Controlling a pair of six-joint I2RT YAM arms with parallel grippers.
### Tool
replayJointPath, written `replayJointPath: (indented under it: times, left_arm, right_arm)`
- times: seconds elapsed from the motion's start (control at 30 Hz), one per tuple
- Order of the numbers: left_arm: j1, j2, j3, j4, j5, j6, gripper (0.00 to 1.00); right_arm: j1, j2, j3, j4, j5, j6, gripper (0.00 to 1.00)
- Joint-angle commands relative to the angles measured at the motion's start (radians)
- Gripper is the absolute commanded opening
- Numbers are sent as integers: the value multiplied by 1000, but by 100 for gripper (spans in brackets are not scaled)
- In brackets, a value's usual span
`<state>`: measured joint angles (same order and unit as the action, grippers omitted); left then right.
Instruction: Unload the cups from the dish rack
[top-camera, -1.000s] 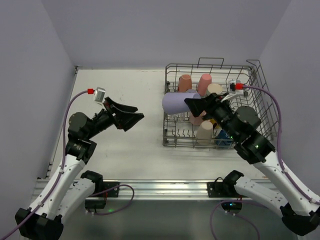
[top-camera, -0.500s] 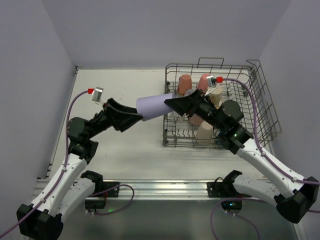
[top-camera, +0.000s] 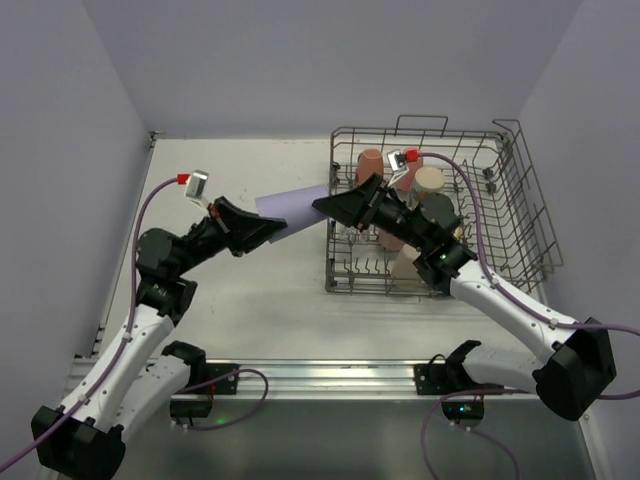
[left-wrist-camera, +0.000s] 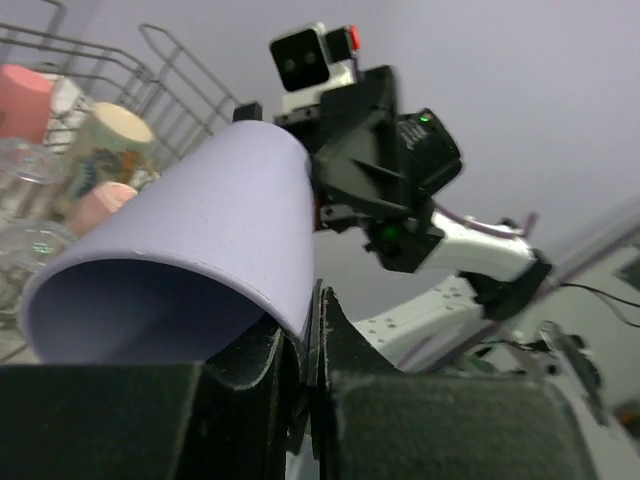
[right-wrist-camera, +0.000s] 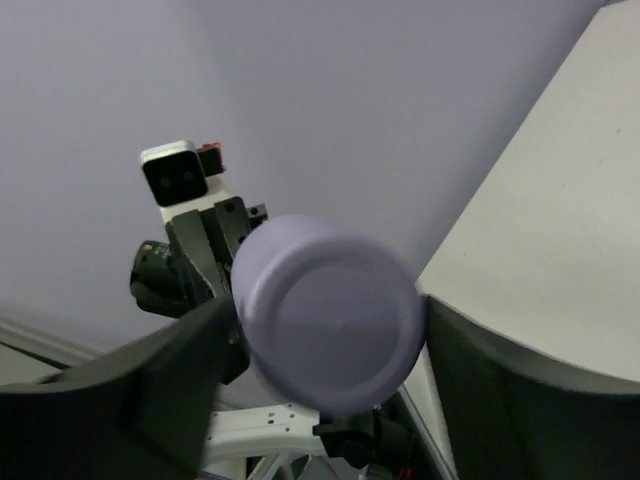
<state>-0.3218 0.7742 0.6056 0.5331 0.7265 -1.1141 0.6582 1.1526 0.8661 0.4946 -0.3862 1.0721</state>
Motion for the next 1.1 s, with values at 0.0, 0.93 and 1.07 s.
replayJointPath:
  times: [0.0, 0.93, 1.07]
  left_arm:
    - [-5, 55, 152, -321, -165, 229, 0]
    - [254, 1218, 1423, -1555, -1052, 858, 0]
    - [265, 1281, 1444, -1573, -1038, 872, 0]
  right_arm:
    - [15, 9, -6, -40, -33, -52, 98]
    - [37, -380, -154, -668, 268, -589, 99]
    - [38, -358, -157, -656, 242, -597, 99]
